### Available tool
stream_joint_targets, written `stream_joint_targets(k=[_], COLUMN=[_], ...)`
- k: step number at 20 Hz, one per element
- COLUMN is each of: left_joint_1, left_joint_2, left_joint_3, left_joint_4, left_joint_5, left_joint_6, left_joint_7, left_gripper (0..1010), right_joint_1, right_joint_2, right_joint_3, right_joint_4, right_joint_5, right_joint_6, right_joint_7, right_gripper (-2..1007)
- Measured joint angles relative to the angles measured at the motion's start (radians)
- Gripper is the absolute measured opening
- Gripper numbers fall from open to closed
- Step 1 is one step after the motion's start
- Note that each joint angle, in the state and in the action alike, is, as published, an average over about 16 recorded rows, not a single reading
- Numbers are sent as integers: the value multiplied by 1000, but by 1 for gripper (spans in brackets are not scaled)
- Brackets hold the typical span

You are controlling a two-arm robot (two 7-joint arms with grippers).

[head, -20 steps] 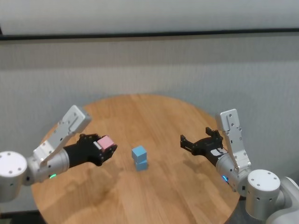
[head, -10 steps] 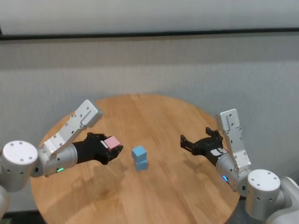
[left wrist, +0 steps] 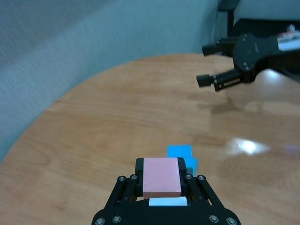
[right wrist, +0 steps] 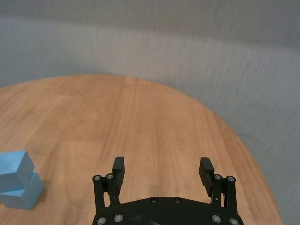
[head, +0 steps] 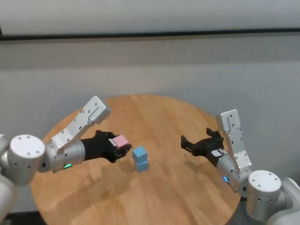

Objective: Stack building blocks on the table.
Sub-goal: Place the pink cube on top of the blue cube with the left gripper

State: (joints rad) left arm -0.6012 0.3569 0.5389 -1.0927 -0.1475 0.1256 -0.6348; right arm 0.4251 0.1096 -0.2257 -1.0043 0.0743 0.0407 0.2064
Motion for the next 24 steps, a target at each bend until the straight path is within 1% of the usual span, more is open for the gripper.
stream_joint_targets(k=[10,17,24], left_joint_1=[-40,-67,-95], left_joint_2=[-40,-61,-84], left_joint_3=[22,37,46], left_joint_4=[61,117,177], left_joint_5=[-42,-56,-67], left_joint_6=[-10,-20,-30], left_joint_7=[-22,-28,-35], left_gripper=[396,396,396], right_joint_1=[0,0,0], right_joint_2=[0,0,0], right_joint_3=[0,0,0], right_joint_4=[0,0,0], right_joint_5=[0,0,0], right_joint_6=[0,0,0], right_joint_7=[0,0,0], right_gripper=[1005,1005,1005])
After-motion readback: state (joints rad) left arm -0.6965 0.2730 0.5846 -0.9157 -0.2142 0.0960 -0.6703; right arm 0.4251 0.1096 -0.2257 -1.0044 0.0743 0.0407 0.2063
